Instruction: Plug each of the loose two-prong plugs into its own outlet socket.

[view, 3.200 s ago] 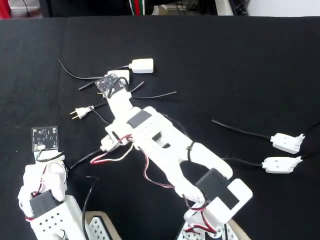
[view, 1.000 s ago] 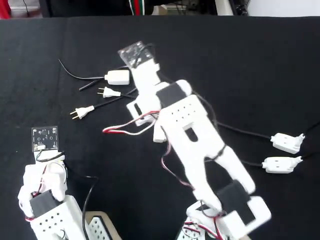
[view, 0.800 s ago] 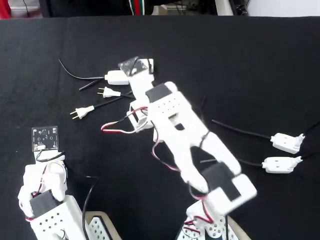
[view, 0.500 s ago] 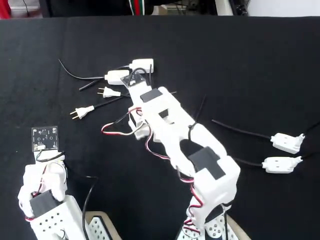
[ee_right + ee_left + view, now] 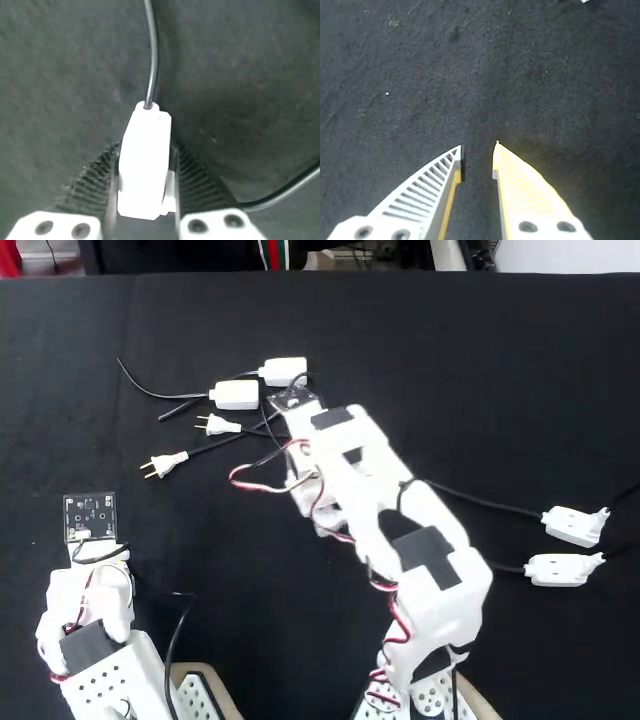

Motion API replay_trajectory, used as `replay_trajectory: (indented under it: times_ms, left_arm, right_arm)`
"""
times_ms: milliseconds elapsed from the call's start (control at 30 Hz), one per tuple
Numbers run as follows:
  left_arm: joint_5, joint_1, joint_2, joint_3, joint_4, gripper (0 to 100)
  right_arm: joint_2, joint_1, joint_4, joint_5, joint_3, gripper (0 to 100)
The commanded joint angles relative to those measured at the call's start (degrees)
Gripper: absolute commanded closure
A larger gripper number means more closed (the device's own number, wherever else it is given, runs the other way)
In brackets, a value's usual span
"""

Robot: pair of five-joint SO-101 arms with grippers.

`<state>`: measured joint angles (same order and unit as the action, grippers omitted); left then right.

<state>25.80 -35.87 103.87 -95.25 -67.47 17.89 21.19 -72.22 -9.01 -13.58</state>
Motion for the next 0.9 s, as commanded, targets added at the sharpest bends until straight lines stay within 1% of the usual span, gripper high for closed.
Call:
replay_trajectory:
  times_ms: [0,167,267,400,567,667,800,867]
  left_arm:
    - [0.4,-0.5,0.5,0.3,0.2,88]
    - [0.4,-0.5,0.5,0.3,0.1,88]
    - [0.4,-0.4,0.5,0.0,0.2,88]
    - [0.4,-0.4,0.5,0.0,0.2,88]
    - [0.4,-0.4,0.5,0.0,0.2,88]
    - [0.4,-0.4,0.5,0.0,0.2,88]
    - [0.2,-0.3,0.5,-0.1,0.2,88]
    - [0.2,-0.3,0.5,-0.1,0.2,88]
  right_arm:
    - [-0.7,-6.6,-4.7,-7.7,6.5,98.7]
    - [-0.7,-21.6,-9.9,-23.6,18.6,98.7]
    - [-0.3,-31.4,-10.7,-33.0,24.4,98.7]
    - [-0.2,-41.8,-11.2,-41.5,27.6,98.7]
    - [-0.1,-50.6,-10.9,-45.9,26.6,98.7]
    - [-0.1,-54.2,-10.7,-47.6,25.5,98.7]
    - [-0.1,-55.9,-10.7,-48.2,23.3,97.0]
    - [-0.2,-55.6,-10.8,-48.0,22.4,90.7]
